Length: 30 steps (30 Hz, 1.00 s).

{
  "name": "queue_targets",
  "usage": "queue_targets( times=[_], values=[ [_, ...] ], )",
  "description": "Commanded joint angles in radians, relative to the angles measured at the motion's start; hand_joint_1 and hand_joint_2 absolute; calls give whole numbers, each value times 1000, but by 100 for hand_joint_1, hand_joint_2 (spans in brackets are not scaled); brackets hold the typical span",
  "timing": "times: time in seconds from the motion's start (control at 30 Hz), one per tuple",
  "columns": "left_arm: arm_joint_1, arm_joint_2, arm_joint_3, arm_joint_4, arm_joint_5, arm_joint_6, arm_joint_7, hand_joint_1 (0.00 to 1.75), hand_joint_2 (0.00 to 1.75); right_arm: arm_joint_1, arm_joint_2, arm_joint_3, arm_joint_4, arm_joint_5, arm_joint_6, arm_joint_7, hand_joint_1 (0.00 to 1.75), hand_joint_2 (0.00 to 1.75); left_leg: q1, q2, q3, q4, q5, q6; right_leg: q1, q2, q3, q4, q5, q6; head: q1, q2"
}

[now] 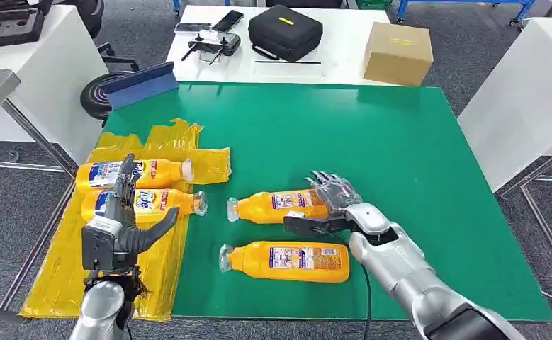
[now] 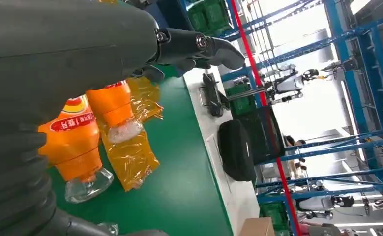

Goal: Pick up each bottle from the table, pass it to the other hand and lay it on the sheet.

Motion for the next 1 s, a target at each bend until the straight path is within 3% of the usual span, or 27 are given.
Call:
queue_targets(
  times=[0.03, 0.37, 0.4, 0.43, 0.47, 0.57, 0.67, 1.0],
  values=[
    [-42, 25, -21, 71, 6, 5, -1, 0, 175, -56, 38, 47, 121, -6, -4, -11, 0, 175, 1, 0, 3, 0, -1, -3, 1, 0, 3, -1, -1, -2, 0, 0],
    [-49, 34, -26, 77, 17, 8, -8, 0, 175, -44, 33, 67, 130, -5, 12, -18, 0, 175, 1, 0, 3, 0, -1, -4, 1, 0, 4, -1, -1, -3, 0, 0],
    [-51, 34, -26, 78, 20, 10, -9, 0, 175, -51, 36, 72, 138, -4, 19, -17, 82, 175, 2, 0, 5, 0, -2, -6, 2, 0, 6, -1, -2, -4, 0, 0],
    [-53, 33, -26, 78, 19, 10, -9, 0, 175, -51, 38, 73, 139, -4, 19, -17, 152, 175, 1, 0, 3, 0, -1, -4, 1, 0, 4, -1, -1, -3, 0, 0],
    [-54, 33, -27, 77, 19, 10, -9, 0, 175, -53, 40, 75, 143, -4, 22, -17, 164, 175, 2, 1, 6, 0, -3, -6, 2, 0, 6, -1, -2, -4, 0, 0],
    [-57, 32, -28, 76, 19, 9, -9, 0, 175, -55, 41, 75, 143, -4, 22, -16, 164, 175, 1, 0, 3, 0, -1, -3, 1, 0, 3, -1, -1, -2, 0, 0],
    [-59, 32, -29, 77, 19, 10, -9, 0, 175, -59, 43, 78, 158, -7, 31, -13, 175, 175, 2, 1, 6, 0, -2, -6, 2, 1, 5, -1, -2, -4, 0, 0],
    [-58, 35, -33, 78, 22, 13, -9, 0, 175, -42, 36, 69, 153, -21, 13, 4, 175, 175, 2, 1, 8, 0, -3, -6, 2, 0, 8, -1, -1, -7, 0, 0]
  ],
)
